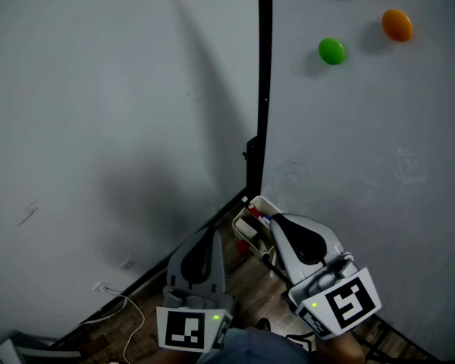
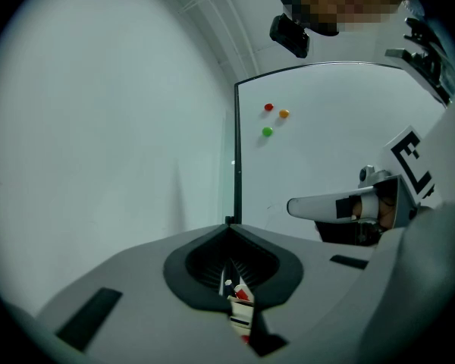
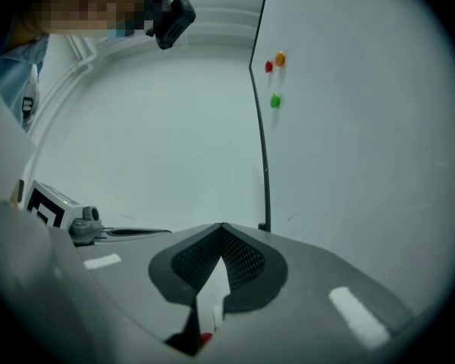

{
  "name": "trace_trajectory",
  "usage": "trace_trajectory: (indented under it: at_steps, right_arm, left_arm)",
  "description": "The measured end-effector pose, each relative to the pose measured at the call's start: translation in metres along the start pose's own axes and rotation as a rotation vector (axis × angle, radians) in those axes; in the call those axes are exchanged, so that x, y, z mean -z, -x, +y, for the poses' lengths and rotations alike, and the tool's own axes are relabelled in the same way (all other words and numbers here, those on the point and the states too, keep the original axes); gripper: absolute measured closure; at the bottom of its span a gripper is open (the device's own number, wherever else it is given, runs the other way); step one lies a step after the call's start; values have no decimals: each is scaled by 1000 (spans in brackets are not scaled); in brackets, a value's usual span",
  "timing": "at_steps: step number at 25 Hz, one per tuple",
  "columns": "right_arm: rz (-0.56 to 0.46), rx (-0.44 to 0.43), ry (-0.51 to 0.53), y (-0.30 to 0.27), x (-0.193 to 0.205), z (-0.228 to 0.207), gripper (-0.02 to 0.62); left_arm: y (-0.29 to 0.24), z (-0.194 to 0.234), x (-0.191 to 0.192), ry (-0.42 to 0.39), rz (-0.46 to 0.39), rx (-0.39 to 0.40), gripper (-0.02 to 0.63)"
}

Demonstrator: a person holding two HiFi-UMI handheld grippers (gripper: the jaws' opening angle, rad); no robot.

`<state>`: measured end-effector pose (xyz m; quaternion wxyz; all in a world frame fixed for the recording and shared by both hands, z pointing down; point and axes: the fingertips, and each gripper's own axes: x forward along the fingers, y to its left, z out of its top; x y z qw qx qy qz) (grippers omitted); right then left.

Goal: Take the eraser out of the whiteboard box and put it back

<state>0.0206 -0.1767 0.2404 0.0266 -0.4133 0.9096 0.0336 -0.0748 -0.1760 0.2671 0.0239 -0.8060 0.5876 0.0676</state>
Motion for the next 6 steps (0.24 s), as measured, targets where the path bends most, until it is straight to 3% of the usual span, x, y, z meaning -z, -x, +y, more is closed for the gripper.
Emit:
trace_trajectory:
  at_steps: [6]
  right_arm:
    - [6, -1, 0, 0, 2, 1, 595]
  left_arm:
    - [2, 0, 0, -1, -2, 1, 600]
